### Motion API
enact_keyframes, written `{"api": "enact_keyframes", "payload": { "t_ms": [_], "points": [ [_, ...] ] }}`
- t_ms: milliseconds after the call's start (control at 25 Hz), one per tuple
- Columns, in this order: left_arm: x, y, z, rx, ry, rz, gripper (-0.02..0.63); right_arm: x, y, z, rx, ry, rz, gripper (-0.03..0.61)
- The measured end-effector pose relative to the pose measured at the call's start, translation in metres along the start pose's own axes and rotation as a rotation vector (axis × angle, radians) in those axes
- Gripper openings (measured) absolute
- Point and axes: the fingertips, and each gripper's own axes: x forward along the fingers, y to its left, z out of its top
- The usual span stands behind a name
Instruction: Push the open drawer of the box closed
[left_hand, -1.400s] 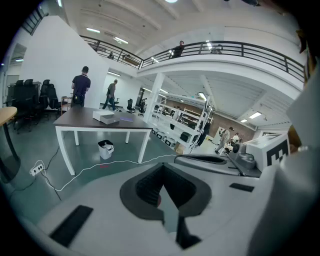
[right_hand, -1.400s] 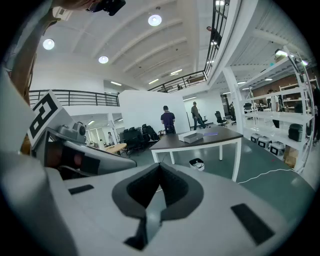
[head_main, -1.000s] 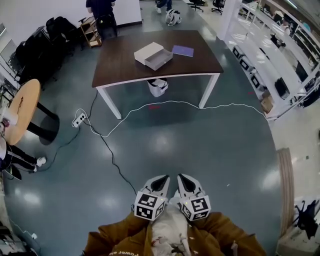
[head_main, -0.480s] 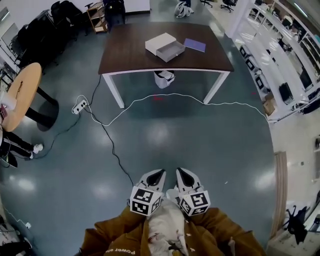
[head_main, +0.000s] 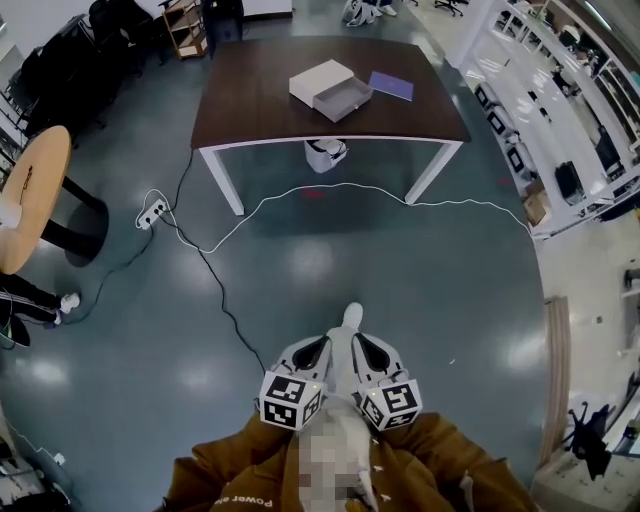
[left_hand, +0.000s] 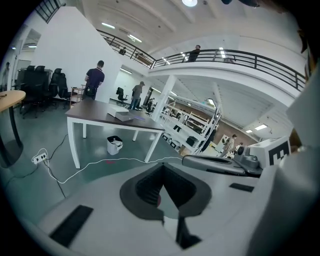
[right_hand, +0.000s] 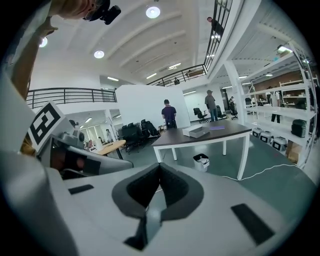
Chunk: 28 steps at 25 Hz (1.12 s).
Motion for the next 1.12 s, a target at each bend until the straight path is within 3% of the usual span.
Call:
{"api": "enact_keyframes", "payload": {
  "t_ms": [280, 760, 1120],
  "points": [
    [0.069, 0.037, 0.050, 0.017, -0.001, 0.035, 0.005, 0.067, -0.064, 0.034, -0.014, -0.027, 0.003, 0.006],
    [0.232, 0.044, 0.191, 0.071, 0.001, 0.102, 0.005, 0.164, -0.231, 0.145, -0.022, -0.053, 0.052, 0.006],
    [0.298, 0.052, 0.237, 0.042, -0.006, 0.149, 0.005, 0.207, -0.293, 0.176, -0.018, -0.046, 0.091, 0.006]
  ]
}}
